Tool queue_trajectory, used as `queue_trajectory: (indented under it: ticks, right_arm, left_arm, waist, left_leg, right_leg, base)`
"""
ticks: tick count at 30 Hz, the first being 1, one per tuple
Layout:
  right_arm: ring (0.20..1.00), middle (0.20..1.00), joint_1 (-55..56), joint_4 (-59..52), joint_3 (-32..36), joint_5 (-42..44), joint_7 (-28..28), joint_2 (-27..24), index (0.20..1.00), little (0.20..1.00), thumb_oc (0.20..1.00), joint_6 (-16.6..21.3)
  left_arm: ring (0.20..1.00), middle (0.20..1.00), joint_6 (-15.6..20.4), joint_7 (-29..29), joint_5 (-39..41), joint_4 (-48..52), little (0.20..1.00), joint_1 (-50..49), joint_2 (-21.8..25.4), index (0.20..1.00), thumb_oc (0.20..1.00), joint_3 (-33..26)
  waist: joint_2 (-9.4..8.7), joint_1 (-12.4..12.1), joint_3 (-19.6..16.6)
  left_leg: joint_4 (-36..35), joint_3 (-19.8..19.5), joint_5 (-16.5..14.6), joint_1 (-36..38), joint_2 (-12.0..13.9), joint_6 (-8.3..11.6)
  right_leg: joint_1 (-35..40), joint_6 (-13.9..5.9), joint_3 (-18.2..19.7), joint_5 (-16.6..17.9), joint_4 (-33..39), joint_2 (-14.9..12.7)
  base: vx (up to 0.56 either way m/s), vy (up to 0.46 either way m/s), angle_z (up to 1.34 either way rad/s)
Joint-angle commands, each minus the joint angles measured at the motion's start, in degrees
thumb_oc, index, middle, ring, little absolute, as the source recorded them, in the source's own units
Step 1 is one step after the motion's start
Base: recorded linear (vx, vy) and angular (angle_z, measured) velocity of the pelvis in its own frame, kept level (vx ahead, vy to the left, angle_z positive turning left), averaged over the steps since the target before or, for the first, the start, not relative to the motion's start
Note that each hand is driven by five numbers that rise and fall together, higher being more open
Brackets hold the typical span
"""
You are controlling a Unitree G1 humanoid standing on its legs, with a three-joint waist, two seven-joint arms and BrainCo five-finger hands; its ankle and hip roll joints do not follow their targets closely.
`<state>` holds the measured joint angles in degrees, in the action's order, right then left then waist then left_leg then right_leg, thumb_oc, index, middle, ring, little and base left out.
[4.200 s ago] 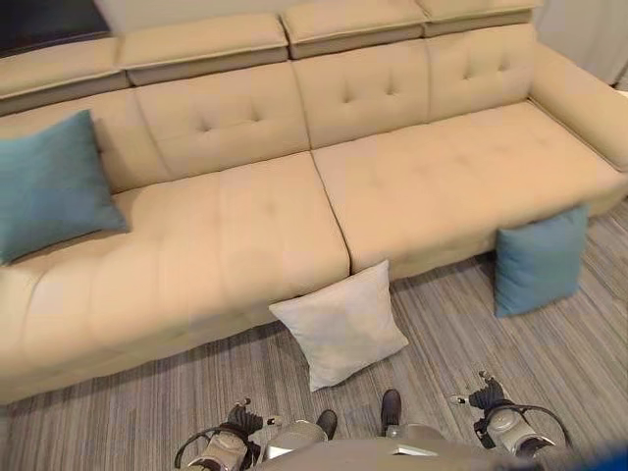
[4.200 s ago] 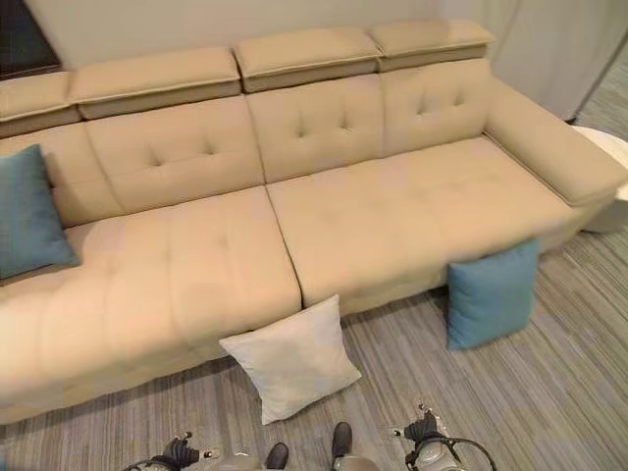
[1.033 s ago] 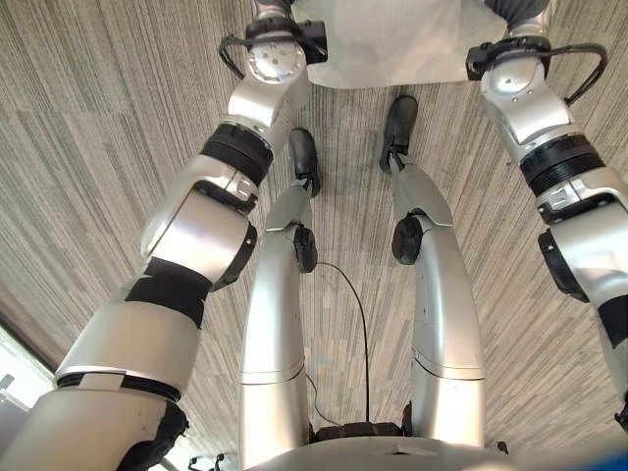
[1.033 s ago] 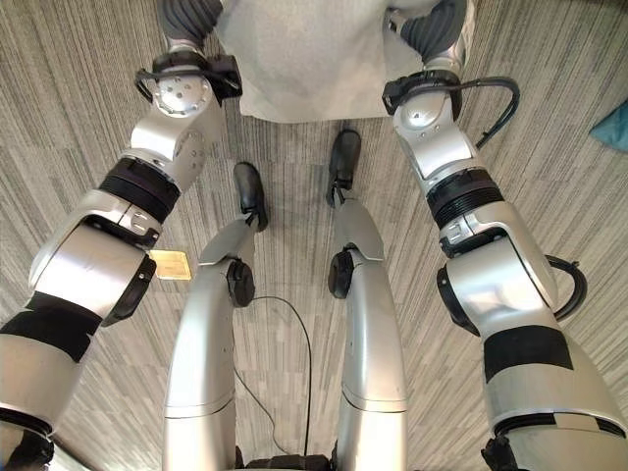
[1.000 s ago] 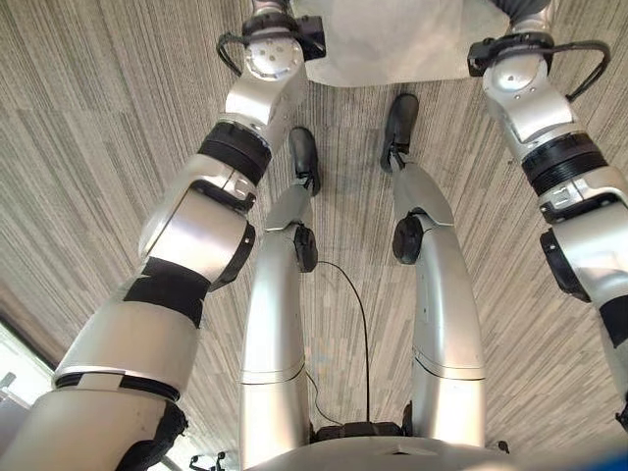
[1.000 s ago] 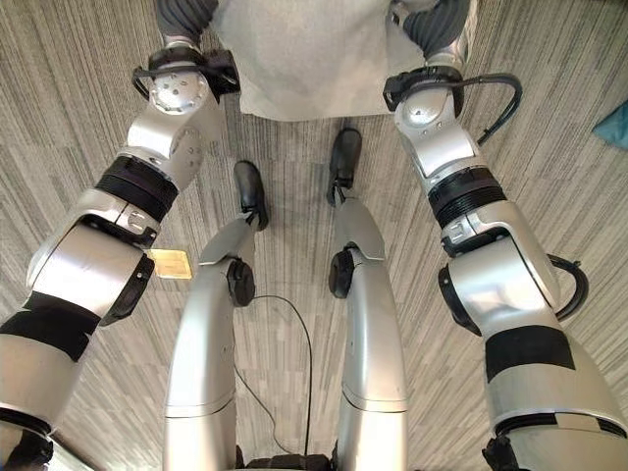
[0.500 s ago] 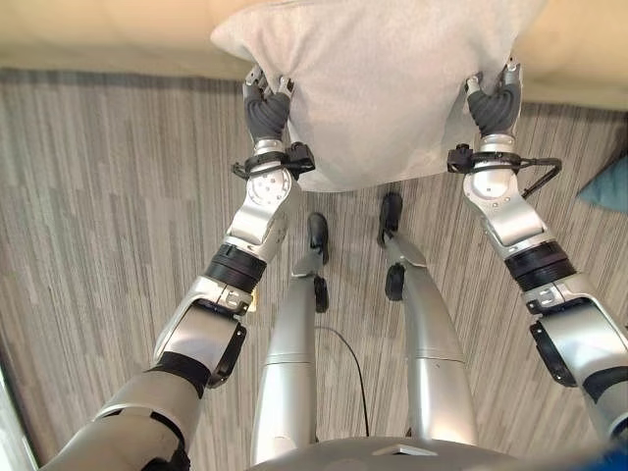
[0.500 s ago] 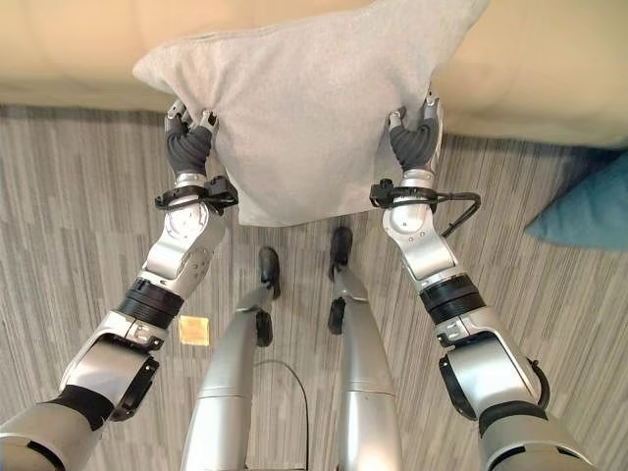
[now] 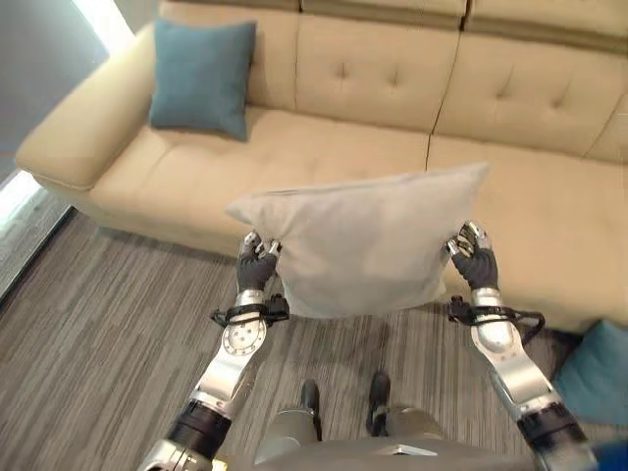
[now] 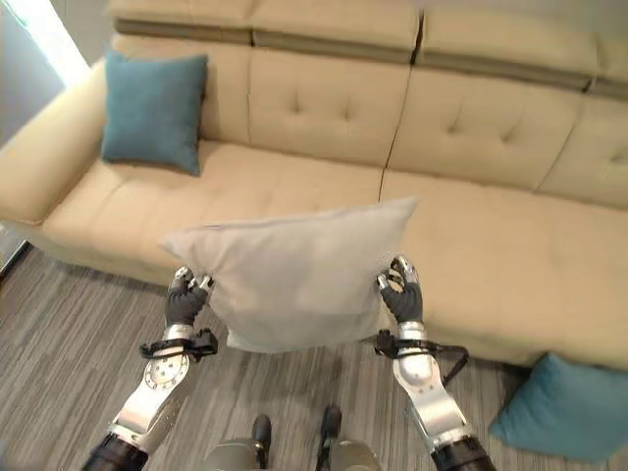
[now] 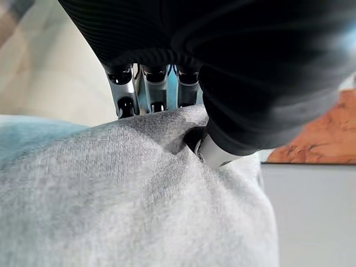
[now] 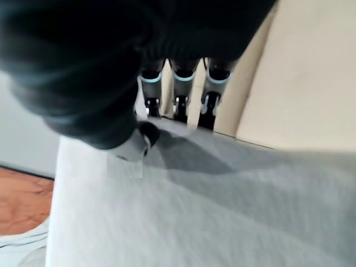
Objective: Pick up all the scattered cushions and arrange them neatly on the sofa.
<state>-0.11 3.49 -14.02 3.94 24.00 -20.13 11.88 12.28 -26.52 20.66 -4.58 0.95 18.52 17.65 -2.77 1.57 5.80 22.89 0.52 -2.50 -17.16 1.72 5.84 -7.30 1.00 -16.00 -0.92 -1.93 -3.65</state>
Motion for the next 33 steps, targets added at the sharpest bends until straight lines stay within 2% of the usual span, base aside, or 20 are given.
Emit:
queue_trajectory:
  ticks: [1,3,4,7,9,10,12,13,14,15,18,19,21,23,25,28,31,33]
  right_arm:
    - [0.200,0.200,-7.92,-7.87,1.52,-1.79,-0.28,0.06,0.200,0.200,0.200,6.19]
    - [0.200,0.200,-7.59,-8.07,1.90,-1.26,-0.14,0.34,0.200,0.200,0.200,6.12]
    - [0.200,0.200,-7.44,-8.26,1.99,-1.05,-0.52,0.33,0.200,0.200,0.200,5.98]
    - [0.200,0.200,-6.49,-9.20,2.23,-1.60,-1.23,0.98,0.200,0.200,0.200,5.80]
    - [0.200,0.200,-7.28,-9.37,1.33,-2.19,-1.85,1.92,0.200,0.200,0.200,5.85]
    - [0.200,0.200,-8.07,-9.69,1.01,-2.89,-2.55,2.42,0.200,0.200,0.200,5.46]
    - [0.200,0.200,-9.07,-9.82,0.11,-3.00,-2.95,3.25,0.200,0.200,0.200,5.51]
    - [0.200,0.200,-9.10,-9.83,0.10,-3.00,-2.94,3.25,0.200,0.200,0.200,5.50]
    - [0.200,0.200,-8.84,-10.14,-0.46,-2.88,-3.56,4.03,0.200,0.200,0.200,5.50]
    - [0.200,0.200,-8.68,-10.29,-0.71,-2.74,-4.00,4.25,0.200,0.200,0.200,5.42]
    - [0.200,0.200,-8.95,-10.39,-1.01,-2.16,-4.69,4.32,0.200,0.200,0.200,5.21]
    - [0.200,0.200,-9.17,-10.46,-0.93,-1.72,-4.95,4.20,0.200,0.200,0.200,5.36]
    - [0.200,0.200,-9.56,-10.39,-0.94,-1.73,-4.94,3.90,0.200,0.200,0.200,5.30]
    - [0.200,0.200,-9.00,-10.36,-0.46,-2.46,-4.91,3.49,0.200,0.200,0.200,5.18]
    - [0.200,0.200,-8.74,-10.41,0.08,-2.66,-4.62,2.88,0.200,0.200,0.200,5.23]
    - [0.200,0.200,-7.46,-10.73,1.42,-2.66,-4.17,1.77,0.200,0.200,0.200,5.39]
    - [0.200,0.200,-7.22,-10.86,1.84,-2.18,-3.78,0.48,0.200,0.200,0.200,5.28]
    - [0.200,0.200,-6.99,-10.93,1.90,-1.76,-3.63,0.20,0.200,0.200,0.200,5.12]
  left_arm:
    - [0.200,0.200,3.56,3.20,-3.50,4.32,0.200,9.14,-0.76,0.200,0.200,1.32]
    - [0.200,0.200,2.77,3.31,-4.21,4.55,0.200,8.88,-0.44,0.200,0.200,1.22]
    - [0.200,0.200,2.83,3.89,-4.20,4.52,0.200,8.70,-0.46,0.200,0.200,1.23]
    - [0.200,0.200,2.59,4.28,-4.72,5.95,0.200,7.40,0.28,0.200,0.200,0.98]
    - [0.200,0.200,2.77,4.18,-4.81,6.65,0.200,6.74,0.70,0.200,0.200,1.01]
    - [0.200,0.200,2.69,4.42,-4.64,7.26,0.200,6.62,1.03,0.200,0.200,1.26]
    - [0.200,0.200,2.80,4.29,-4.77,7.53,0.200,6.68,1.53,0.200,0.200,0.97]
    - [0.200,0.200,2.80,4.29,-4.77,7.53,0.200,6.69,1.53,0.200,0.200,0.94]
    - [0.200,0.200,2.69,4.42,-5.28,7.60,0.200,6.81,1.69,0.200,0.200,0.93]
    - [0.200,0.200,2.68,4.46,-5.37,7.71,0.200,6.73,1.59,0.200,0.200,0.90]
    - [0.200,0.200,2.95,4.87,-4.57,8.48,0.200,5.86,1.44,0.200,0.200,0.42]
    - [0.200,0.200,3.12,5.18,-4.18,8.30,0.200,5.37,1.11,0.200,0.200,-0.06]
    - [0.200,0.200,3.60,5.74,-3.97,7.96,0.200,5.80,0.88,0.200,0.200,-0.54]
    - [0.200,0.200,3.86,6.06,-3.78,8.18,0.200,5.65,0.35,0.200,0.200,-0.15]
    - [0.200,0.200,4.09,6.31,-3.00,8.27,0.200,5.76,-0.16,0.200,0.200,0.14]
    - [0.200,0.200,3.81,6.64,-2.10,8.08,0.200,6.42,-1.09,0.200,0.200,1.29]
    - [0.200,0.200,3.76,6.88,-0.87,7.79,0.200,6.99,-1.73,0.200,0.200,2.20]
    - [0.200,0.200,3.47,7.17,-0.71,7.85,0.200,7.44,-1.92,0.200,0.200,2.60]
  waist:
    - [0.70,0.80,0.59]
    - [0.41,-0.02,0.37]
    - [0.85,-0.33,-0.27]
    - [0.59,-0.49,-1.53]
    - [1.11,-1.19,-1.51]
    - [1.84,-1.42,-1.21]
    - [2.59,-1.81,-0.83]
    - [2.51,-1.90,-0.79]
    - [2.92,-2.16,-0.86]
    - [3.02,-2.14,-1.03]
    - [3.14,-2.30,-1.23]
    - [2.60,-2.06,-1.26]
    - [2.35,-2.07,-1.20]
    - [2.44,-1.52,-1.53]
    - [2.17,-1.24,-2.07]
    - [1.77,-0.15,-2.06]
    - [1.10,-0.08,-1.09]
    - [0.76,-0.29,-0.53]
  left_leg:
    - [-7.30,1.18,0.85,-0.23,1.63,-0.55]
    - [-10.32,1.21,2.34,-1.16,0.68,-1.15]
    - [-14.31,1.42,2.46,1.16,0.71,-1.26]
    - [-17.89,1.84,2.24,6.47,-0.06,-2.08]
    - [-19.74,3.26,1.30,9.23,-0.70,-3.79]
    - [-20.42,3.71,0.89,10.68,-0.96,-5.09]
    - [-21.40,5.18,0.40,12.59,-1.02,-6.40]
    - [-21.47,5.32,0.41,12.66,-1.12,-6.46]
    - [-22.46,6.27,-0.31,14.56,-1.27,-6.95]
    - [-23.03,6.72,-0.59,15.63,-1.35,-7.06]
    - [-24.20,7.89,-1.45,17.56,-1.50,-7.01]
    - [-24.58,8.07,-2.32,19.12,-2.18,-6.76]
    - [-24.24,8.59,-3.42,20.19,-2.41,-6.32]
    - [-23.72,8.36,-4.32,20.81,-2.03,-5.60]
    - [-22.21,8.27,-4.73,20.32,-1.72,-4.66]
    - [-14.64,7.79,-5.91,17.58,0.72,-2.27]
    - [-3.35,6.75,-2.91,11.35,2.41,-0.37]
    - [-0.66,6.45,-2.23,8.04,2.83,-0.57]
  right_leg:
    - [1.88,-4.17,2.43,-2.82,-0.39,-0.45]
    - [3.63,-4.65,3.21,-2.82,0.01,-0.15]
    - [4.37,-4.84,3.49,-3.01,0.06,0.28]
    - [6.43,-6.25,3.89,-3.20,-0.25,-0.24]
    - [4.94,-7.90,5.40,-3.54,-5.19,-1.83]
    - [2.65,-8.87,6.04,-3.15,-12.38,-2.96]
    - [0.13,-10.26,5.35,-1.97,-19.07,-4.47]
    - [-0.05,-10.32,5.53,-2.09,-19.38,-4.58]
    - [-1.69,-10.70,3.59,-0.55,-22.51,-6.15]
    - [-2.14,-10.82,3.00,-0.27,-22.18,-6.68]
    - [-3.07,-10.05,1.01,-0.35,-15.90,-7.33]
    - [-3.86,-10.34,0.29,2.39,-8.14,-6.83]
    - [-3.41,-10.77,-1.91,4.05,-4.57,-6.83]
    - [-1.76,-10.26,-0.80,3.54,-3.48,-5.67]
    - [-0.54,-9.83,-1.29,3.60,-1.74,-5.27]
    - [2.87,-8.15,-2.53,2.40,0.59,-4.13]
    - [4.94,-6.09,-2.87,1.27,1.97,-3.51]
    - [6.10,-5.40,-3.25,0.51,2.82,-3.20]
  base:
    - [0.18,0.077,-0.20]
    - [0.17,0.128,-0.03]
    - [0.18,0.142,-0.05]
    - [0.25,0.224,-0.54]
    - [0.15,0.331,-0.46]
    - [0.11,0.292,-0.56]
    - [0.08,0.217,-0.58]
    - [0.09,0.162,-0.57]
    - [0.11,0.103,-0.43]
    - [0.16,0.109,-0.35]
    - [0.18,-0.019,-0.40]
    - [0.24,-0.102,-0.43]
    - [0.20,-0.128,-0.33]
    - [0.18,-0.143,-0.12]
    - [0.17,-0.174,0.26]
    - [0.13,-0.207,0.37]
    - [0.06,-0.156,0.36]
    - [0.08,-0.087,0.10]
